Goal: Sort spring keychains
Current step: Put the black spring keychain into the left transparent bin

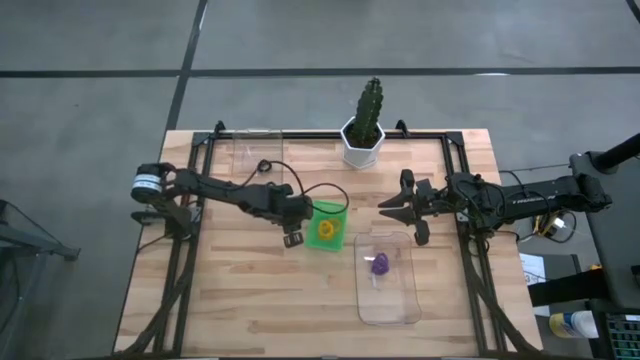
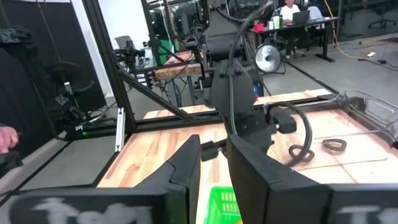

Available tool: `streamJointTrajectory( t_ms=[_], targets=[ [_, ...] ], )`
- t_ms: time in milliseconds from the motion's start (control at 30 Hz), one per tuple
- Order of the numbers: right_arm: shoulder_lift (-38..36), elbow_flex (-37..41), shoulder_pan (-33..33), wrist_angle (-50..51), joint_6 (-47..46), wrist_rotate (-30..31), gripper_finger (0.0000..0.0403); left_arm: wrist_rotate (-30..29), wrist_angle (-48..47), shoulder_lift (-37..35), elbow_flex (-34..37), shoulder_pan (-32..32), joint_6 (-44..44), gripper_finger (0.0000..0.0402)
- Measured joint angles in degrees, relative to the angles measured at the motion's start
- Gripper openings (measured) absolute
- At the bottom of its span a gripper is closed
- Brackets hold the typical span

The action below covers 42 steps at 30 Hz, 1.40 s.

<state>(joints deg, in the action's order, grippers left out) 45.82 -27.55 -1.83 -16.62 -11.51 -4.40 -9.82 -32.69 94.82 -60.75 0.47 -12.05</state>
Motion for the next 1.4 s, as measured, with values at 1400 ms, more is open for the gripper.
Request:
streamJointTrajectory(
  t_ms=[1400],
  targets=[
    [0.0,0.0,0.0,0.1,-0.4,0.0,0.0084,1.3,-4.3,7.8,-0.8,-0.3,-3.8,0.0110]
  ],
)
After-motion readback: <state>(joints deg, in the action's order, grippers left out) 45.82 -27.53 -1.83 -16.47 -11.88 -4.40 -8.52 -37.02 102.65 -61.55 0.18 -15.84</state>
